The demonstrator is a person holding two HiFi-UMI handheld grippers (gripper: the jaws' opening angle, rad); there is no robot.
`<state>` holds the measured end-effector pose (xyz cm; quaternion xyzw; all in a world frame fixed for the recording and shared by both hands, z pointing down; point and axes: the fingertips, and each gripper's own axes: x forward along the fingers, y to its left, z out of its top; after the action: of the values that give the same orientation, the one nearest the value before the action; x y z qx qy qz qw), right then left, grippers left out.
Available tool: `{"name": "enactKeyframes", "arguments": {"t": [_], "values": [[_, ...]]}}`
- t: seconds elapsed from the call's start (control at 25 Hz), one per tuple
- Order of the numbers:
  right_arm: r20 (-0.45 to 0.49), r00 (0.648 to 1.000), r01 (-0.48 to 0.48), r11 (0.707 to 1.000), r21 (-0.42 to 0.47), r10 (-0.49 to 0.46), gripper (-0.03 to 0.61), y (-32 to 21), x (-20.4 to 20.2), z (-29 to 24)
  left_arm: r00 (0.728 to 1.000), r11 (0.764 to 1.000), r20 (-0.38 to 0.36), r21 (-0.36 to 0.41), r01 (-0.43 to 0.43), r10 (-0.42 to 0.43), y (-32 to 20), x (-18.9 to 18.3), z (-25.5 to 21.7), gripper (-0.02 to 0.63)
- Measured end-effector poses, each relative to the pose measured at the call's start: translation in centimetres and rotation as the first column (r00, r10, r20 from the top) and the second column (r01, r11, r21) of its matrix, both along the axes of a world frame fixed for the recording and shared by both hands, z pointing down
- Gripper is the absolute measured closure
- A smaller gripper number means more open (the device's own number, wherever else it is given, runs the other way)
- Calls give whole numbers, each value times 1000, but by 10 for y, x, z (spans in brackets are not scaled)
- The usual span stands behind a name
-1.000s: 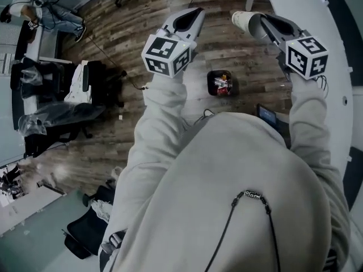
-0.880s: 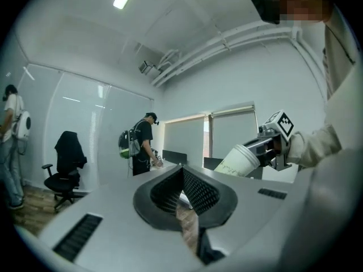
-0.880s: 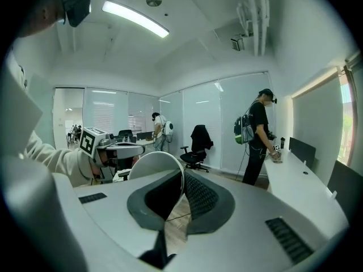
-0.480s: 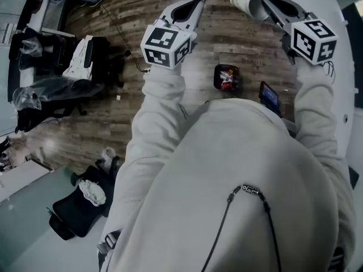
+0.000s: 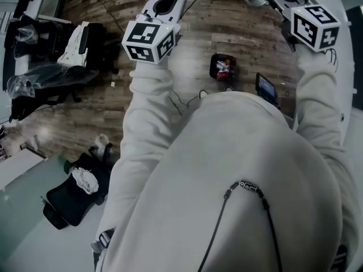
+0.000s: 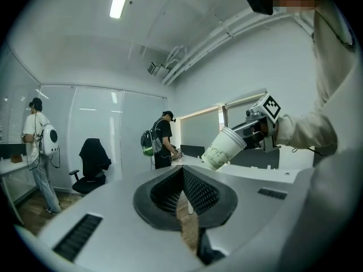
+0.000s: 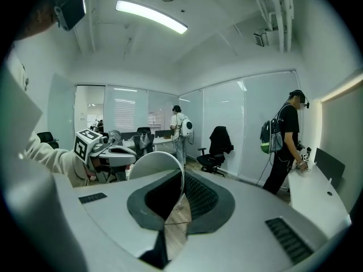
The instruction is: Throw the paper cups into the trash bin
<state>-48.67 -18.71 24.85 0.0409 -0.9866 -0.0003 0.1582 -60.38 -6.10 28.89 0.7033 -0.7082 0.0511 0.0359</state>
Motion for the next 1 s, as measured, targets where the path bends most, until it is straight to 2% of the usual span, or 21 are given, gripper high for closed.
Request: {"name": "enactKeyframes", "arguments": {"t": [0.2,0.44,0.6,0.72,0.84,1.0], "values": [[-43,999,23,1000,-8,-23,540,-3,0,20,999,999,-37,-37,17,-18,2,5,24,620],[-79,994,71,995,-65,-76,540,0,-7,60,996,992,-59,-118,52,-59,13,8,58,620],[-66,992,100,988,-118,-108,540,4,-17,89,990,972,-63,-210,106,-122,30,3,94,620],[-79,993,77,984,-159,-91,540,-7,-22,121,984,955,-73,-260,141,-165,36,-3,122,620],[-99,992,58,981,-183,-78,540,-11,-24,152,980,947,-105,-293,132,-170,42,2,151,620],[-131,986,76,976,-203,-104,540,4,-27,189,972,939,-157,-325,114,-172,51,6,193,620]]}}
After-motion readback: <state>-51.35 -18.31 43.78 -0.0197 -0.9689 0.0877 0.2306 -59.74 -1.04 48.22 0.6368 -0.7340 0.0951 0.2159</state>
